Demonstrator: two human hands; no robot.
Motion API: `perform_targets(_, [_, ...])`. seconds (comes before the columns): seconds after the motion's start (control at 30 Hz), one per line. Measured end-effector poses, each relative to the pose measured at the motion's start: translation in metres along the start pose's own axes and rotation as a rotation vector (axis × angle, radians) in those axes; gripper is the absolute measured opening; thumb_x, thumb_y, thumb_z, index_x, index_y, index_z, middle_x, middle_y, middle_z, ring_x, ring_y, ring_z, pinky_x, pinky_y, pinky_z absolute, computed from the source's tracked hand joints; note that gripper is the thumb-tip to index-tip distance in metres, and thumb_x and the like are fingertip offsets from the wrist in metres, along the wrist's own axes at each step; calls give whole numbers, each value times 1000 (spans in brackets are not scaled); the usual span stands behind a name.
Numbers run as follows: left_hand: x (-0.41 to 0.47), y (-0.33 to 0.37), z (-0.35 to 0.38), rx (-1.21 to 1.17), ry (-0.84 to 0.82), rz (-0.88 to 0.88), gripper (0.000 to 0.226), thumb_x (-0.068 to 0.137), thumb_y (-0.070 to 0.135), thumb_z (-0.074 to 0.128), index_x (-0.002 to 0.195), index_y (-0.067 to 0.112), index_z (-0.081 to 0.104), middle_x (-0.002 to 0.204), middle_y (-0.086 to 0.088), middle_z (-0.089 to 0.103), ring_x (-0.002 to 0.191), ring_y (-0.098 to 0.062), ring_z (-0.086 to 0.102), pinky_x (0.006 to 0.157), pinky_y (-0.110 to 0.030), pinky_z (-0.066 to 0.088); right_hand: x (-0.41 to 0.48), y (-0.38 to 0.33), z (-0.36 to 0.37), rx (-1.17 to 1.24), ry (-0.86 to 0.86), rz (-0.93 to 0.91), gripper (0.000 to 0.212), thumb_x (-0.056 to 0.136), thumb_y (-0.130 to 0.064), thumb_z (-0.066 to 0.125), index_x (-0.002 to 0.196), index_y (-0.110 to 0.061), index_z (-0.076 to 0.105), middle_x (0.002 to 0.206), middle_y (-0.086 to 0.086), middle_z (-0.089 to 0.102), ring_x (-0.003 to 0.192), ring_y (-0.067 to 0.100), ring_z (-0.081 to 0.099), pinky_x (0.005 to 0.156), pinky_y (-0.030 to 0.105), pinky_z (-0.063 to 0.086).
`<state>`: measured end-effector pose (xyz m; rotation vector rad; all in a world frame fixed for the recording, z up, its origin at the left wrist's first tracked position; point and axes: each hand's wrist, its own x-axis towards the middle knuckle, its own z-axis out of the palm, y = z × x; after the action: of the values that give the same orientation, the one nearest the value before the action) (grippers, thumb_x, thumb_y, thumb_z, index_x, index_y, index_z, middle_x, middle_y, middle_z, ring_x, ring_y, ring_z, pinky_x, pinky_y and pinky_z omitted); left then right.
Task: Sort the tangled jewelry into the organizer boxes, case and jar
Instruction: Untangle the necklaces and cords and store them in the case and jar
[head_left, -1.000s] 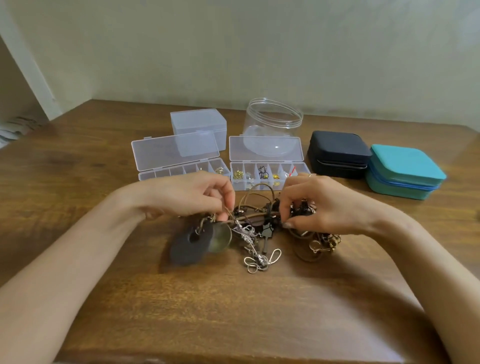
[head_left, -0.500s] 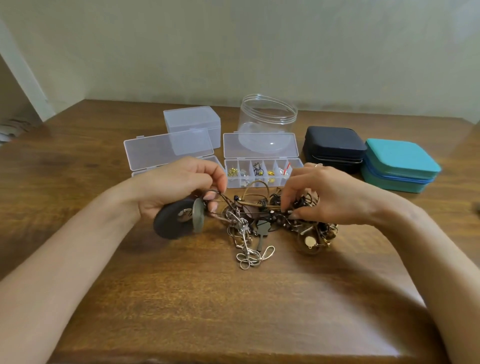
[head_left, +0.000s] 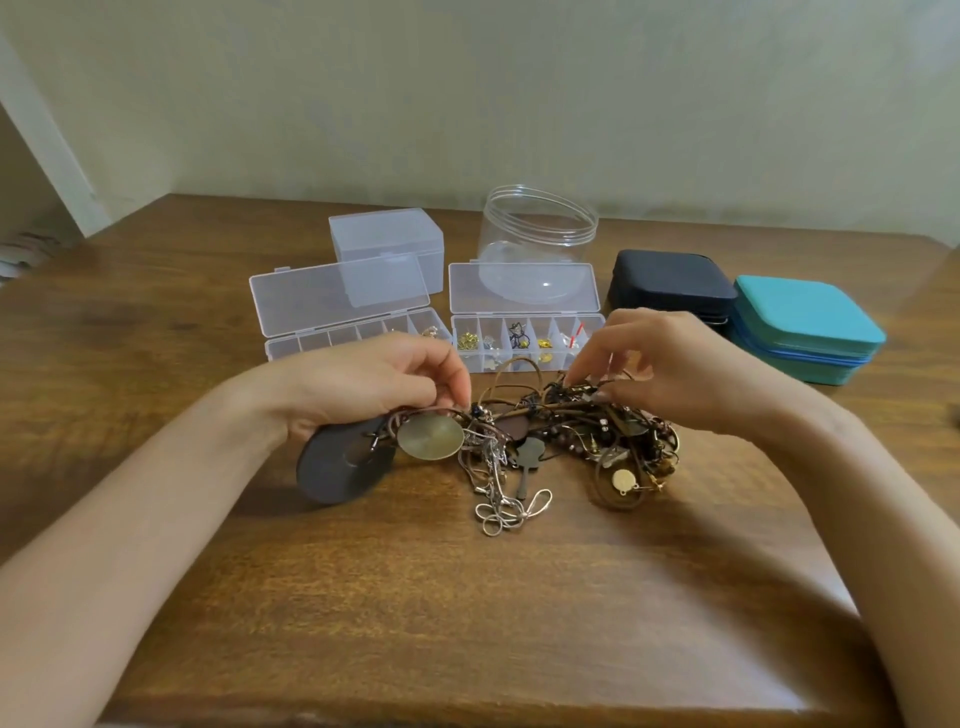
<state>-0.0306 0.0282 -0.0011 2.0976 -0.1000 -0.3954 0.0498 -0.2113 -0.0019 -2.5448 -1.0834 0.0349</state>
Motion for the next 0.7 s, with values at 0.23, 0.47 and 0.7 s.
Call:
perform_targets(0.23, [2, 2, 3, -36, -2, -15, 25, 90, -8, 42, 89, 9, 61, 75, 6, 63, 65, 3, 60, 60, -10, 47, -8, -20, 3, 302, -268, -242, 18, 78, -19, 77, 92, -30, 75, 89, -11, 60, 88, 14, 57, 77, 28, 48])
perform_targets(0.47, [2, 2, 1, -205, 90, -59, 26, 92, -9, 37, 88, 5, 58, 73, -4, 60, 47, -6, 50, 39, -16, 38, -7, -36, 22, 219, -377, -304, 11, 74, -25, 79, 84, -25, 73, 84, -7, 56, 88, 9, 50, 77, 22, 41])
perform_targets(0.7, [3, 5, -2, -372, 173, -54, 26, 92, -11, 35, 86, 2, 57, 75, -9, 55, 39, -5, 43, 33, -13, 32, -14, -26, 1, 245, -551, -195, 10, 72, -22, 81, 78, -26, 74, 83, -12, 58, 88, 7, 54, 77, 22, 44])
